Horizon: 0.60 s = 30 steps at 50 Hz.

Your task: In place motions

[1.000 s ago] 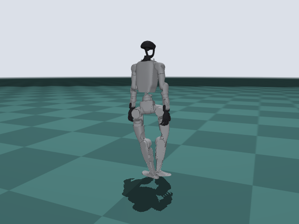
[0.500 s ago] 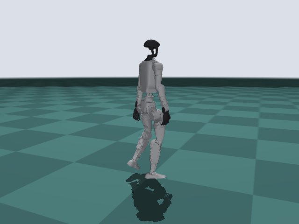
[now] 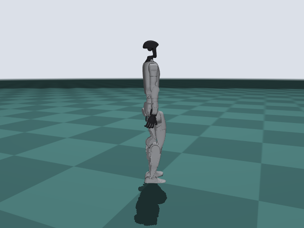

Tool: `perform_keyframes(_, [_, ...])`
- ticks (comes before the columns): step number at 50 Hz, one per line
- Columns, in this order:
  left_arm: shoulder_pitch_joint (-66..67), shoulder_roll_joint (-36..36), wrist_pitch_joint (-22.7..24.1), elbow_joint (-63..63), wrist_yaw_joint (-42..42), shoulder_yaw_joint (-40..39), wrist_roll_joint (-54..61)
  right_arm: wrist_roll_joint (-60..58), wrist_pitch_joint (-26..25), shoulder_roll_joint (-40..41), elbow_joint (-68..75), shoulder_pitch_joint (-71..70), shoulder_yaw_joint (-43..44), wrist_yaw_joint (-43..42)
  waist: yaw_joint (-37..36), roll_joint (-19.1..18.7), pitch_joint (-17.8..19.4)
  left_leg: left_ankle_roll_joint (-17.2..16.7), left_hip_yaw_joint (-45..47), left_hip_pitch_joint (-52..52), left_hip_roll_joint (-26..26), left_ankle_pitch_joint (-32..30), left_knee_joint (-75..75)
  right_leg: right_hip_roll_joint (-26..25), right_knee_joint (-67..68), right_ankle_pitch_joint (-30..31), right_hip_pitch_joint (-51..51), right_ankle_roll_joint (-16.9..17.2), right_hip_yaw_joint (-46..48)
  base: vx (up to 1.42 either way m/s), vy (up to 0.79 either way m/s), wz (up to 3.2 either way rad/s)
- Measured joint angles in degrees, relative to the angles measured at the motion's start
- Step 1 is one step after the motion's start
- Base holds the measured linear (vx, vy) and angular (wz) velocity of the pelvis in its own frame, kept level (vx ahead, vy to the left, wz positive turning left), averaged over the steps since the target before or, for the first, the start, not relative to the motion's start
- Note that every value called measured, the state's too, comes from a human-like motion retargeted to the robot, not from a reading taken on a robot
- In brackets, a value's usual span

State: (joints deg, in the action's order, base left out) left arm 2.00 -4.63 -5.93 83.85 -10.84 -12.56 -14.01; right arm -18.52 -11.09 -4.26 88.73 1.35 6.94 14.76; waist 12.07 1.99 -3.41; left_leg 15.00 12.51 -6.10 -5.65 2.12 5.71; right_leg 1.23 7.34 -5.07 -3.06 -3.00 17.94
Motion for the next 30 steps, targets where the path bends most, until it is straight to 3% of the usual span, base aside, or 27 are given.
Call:
perform_keyframes(10, [-0.3,0.9,-0.6,2.6,-1.7,2.0,-0.6,-1.3,2.5,0.5,-7.7,-0.3,-1.7,0.9,4.4,0.1,0.7,0.0,0.7,1.7,-0.7,2.5,-0.8,1.5,1.1,-0.4,-0.2,1.6,0.1,0.02,0.09,0.04])
perform_keyframes(15, [-2.5,-0.1,0.5,5.9,-3.6,10.5,-2.4,-5.5,4.1,0.1,-11.0,-1.2,-3.5,0.1,5.9,0.6,0.5,0.0,6.3,-1.0,1.3,4.5,2.7,3.4,2.7,0.9,-2.8,2.6,-2.7,0.04,0.09,-0.36])
perform_keyframes(19, [-3.6,-0.8,0.1,5.4,-2.7,14.9,-5.1,-6.9,3.5,1.2,-12.8,-3.6,-5.3,-0.3,6.7,-0.7,1.1,0.0,12.4,-1.5,3.4,8.7,4.0,2.0,3.5,0.1,-6.2,1.7,-5.0,0.06,0.0,-1.93])
perform_keyframes(20, [-3.6,-0.8,0.1,4.9,-2.5,14.7,-5.1,-6.8,3.6,1.6,-13.2,-4.3,-6.0,-0.2,6.9,-1.1,1.4,0.0,14.8,-1.5,4.1,9.7,4.2,2.5,3.5,-0.8,-6.6,1.4,-3.0,0.03,0.12,-2.99])
perform_keyframes(23, [-3.6,-0.1,0.0,3.5,-3.3,11.9,-4.3,-5.8,3.8,2.3,-14.6,-5.7,-8.9,1.2,7.1,-2.6,1.6,0.0,22.4,-1.5,5.4,11.8,2.7,7.9,3.6,-4.9,-6.0,1.8,17.6,0.09,0.14,-3.42])
perform_keyframes(26, [-2.9,0.5,0.2,2.3,-3.5,8.1,-3.5,-5.1,4.0,2.3,-15.5,-6.4,-11.9,2.1,4.5,-3.2,1.6,-2.1,31.8,0.8,6.7,13.8,0.2,10.6,4.5,-8.4,-3.8,2.3,34.3,0.16,0.08,-4.14])
perform_keyframes(30, [-0.7,1.0,0.2,1.7,-2.8,3.8,-2.4,-8.2,3.9,0.4,-15.5,-6.8,-14.3,1.9,0.2,-2.2,2.2,-6.0,42.1,5.5,7.0,16.9,-0.9,11.3,4.5,-7.4,-0.7,3.1,42.5,0.39,-0.02,-4.08])
